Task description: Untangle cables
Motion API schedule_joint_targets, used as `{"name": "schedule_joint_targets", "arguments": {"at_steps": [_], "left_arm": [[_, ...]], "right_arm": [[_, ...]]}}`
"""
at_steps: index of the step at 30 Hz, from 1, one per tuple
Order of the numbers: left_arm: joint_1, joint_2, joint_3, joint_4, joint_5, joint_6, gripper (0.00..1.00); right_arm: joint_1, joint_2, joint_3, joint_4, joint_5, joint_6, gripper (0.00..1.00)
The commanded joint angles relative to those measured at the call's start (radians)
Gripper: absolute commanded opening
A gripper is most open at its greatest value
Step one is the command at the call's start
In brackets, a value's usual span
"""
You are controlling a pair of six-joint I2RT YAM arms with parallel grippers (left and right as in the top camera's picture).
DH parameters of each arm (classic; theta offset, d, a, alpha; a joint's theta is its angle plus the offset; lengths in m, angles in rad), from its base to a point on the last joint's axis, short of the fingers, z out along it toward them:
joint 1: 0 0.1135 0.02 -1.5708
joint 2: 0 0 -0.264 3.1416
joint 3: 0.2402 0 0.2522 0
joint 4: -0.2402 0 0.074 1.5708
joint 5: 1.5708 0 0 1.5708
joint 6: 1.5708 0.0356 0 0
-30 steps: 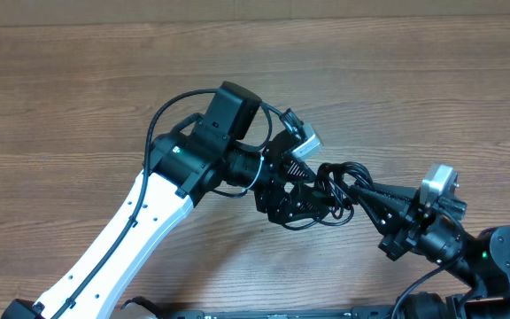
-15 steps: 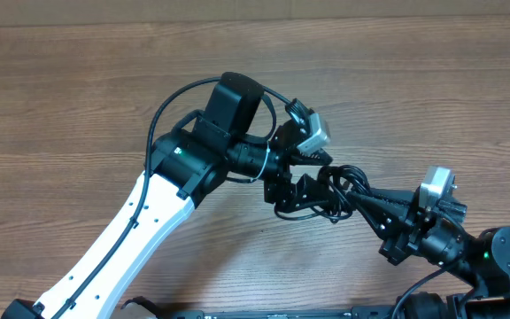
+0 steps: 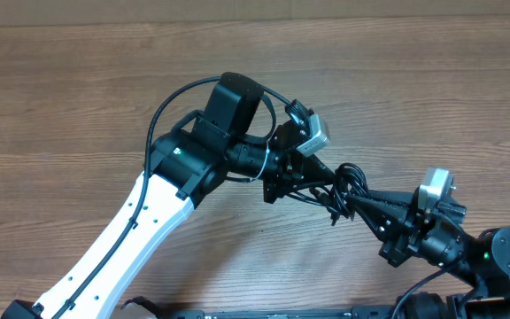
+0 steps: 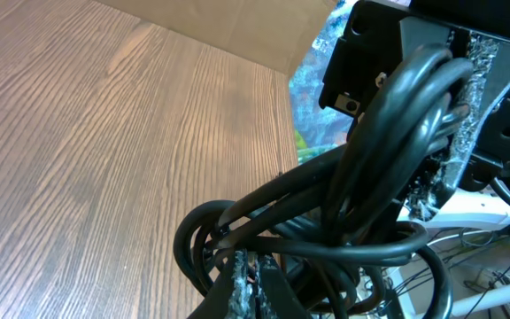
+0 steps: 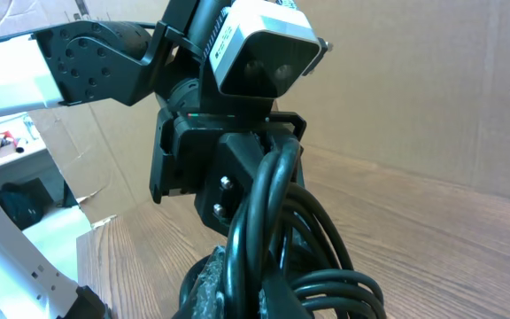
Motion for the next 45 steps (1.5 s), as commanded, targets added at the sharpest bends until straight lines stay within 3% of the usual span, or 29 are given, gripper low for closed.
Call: {"name": "schedule_joint_targets", "arguments": {"at_steps": [1, 6, 8, 13, 14, 19, 23, 27, 32, 37, 40, 45], "left_arm": [[-0.007, -0.013, 0.007, -0.004, 0.008, 0.019, 0.04], [-0.006, -0.013, 0.007, -0.029, -0.006, 0.012, 0.05], [-0.004, -0.013, 0.007, -0.047, -0.105, -0.072, 0.18], [0.002, -0.013, 0.007, -0.084, -0.404, -0.339, 0.31], [0.002, -0.013, 0.007, -0.095, -0.466, -0.414, 0.42], [0.0, -0.013, 0.007, -0.093, -0.461, -0.539, 0.56], [-0.003, -0.013, 0.007, -0.08, -0.379, -0.506, 0.51], [-0.021, -0.013, 0.007, -0.055, -0.267, -0.371, 0.63], [-0.072, -0.013, 0.007, -0.047, -0.248, -0.26, 0.76], [-0.134, -0.013, 0.007, -0.047, -0.247, -0.2, 0.71], [-0.153, -0.013, 0.007, -0.047, -0.26, -0.198, 0.61], [-0.153, -0.005, 0.007, -0.043, -0.261, -0.198, 0.58]], "right_arm": [[0.005, -0.002, 0.023, -0.011, 0.032, 0.005, 0.04], [0.005, -0.002, 0.023, -0.059, 0.174, 0.062, 0.04], [0.005, -0.002, 0.023, -0.093, 0.282, 0.122, 0.04], [0.005, -0.002, 0.023, -0.14, 0.427, 0.222, 0.04], [0.005, -0.002, 0.023, -0.153, 0.463, 0.246, 0.04], [0.005, -0.002, 0.023, -0.201, 0.573, 0.391, 0.04], [0.005, -0.002, 0.023, -0.201, 0.576, 0.524, 0.04], [0.005, -0.002, 0.023, -0.208, 0.575, 0.649, 0.04], [0.005, -0.002, 0.023, -0.22, 0.568, 0.752, 0.04], [0.005, -0.002, 0.023, -0.224, 0.556, 0.764, 0.04], [0.005, -0.002, 0.023, -0.227, 0.556, 0.764, 0.04], [0.005, -0.002, 0.023, -0.218, 0.525, 0.809, 0.04]]}}
